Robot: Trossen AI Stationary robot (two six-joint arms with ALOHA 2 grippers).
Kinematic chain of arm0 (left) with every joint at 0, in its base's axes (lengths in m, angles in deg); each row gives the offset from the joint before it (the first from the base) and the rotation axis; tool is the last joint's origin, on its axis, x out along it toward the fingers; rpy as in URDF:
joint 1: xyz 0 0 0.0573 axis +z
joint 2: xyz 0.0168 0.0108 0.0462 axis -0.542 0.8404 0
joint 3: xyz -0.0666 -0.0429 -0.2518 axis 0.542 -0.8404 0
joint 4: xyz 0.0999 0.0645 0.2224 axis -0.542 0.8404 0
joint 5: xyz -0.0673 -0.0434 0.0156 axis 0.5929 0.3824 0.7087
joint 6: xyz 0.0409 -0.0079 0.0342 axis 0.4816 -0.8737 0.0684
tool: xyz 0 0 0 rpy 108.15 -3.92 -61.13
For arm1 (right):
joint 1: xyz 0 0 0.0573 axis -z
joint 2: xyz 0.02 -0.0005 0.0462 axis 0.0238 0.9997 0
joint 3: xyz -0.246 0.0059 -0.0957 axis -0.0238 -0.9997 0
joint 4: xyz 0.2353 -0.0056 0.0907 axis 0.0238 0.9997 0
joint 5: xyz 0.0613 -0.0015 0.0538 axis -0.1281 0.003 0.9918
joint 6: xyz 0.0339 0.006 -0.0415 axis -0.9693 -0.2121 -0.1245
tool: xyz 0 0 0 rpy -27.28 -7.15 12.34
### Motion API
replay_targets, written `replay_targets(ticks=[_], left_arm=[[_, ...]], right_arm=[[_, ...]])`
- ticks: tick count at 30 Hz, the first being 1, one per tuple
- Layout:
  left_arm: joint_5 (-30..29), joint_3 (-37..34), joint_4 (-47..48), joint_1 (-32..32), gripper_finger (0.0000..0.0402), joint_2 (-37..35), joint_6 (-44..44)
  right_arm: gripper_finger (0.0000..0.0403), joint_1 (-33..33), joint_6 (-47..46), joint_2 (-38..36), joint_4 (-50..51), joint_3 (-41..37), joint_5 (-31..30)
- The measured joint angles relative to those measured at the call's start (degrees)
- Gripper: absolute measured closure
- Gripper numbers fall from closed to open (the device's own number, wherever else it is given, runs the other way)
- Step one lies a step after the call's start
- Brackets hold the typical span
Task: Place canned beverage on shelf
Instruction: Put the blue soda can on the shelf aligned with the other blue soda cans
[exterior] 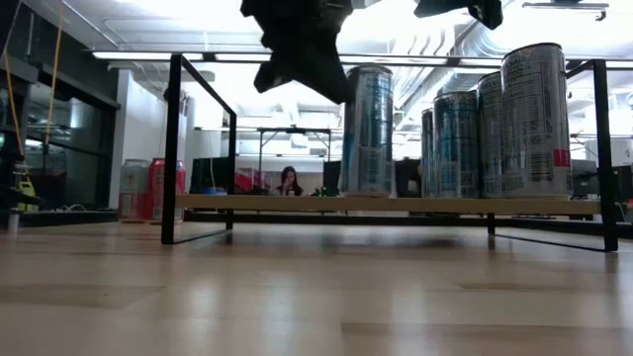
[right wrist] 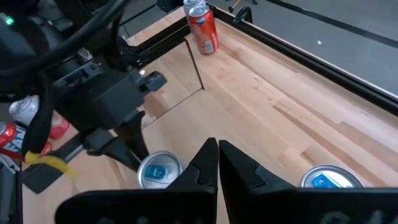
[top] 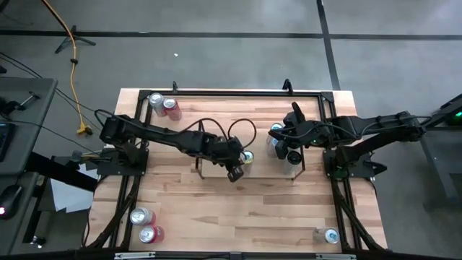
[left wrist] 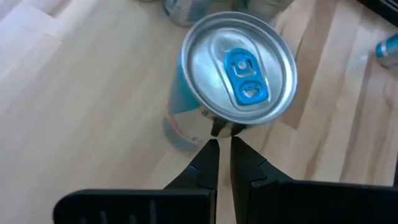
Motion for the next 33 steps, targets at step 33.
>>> replay_targets(ticks=[33], left_arm=[[-2.91, -0.01, -7.03, 6.28, 0.0401, 1.74, 14.36]], right_arm=[[0.0403, 0.00, -0.19, 0.02, 0.47, -0.02, -0.04]])
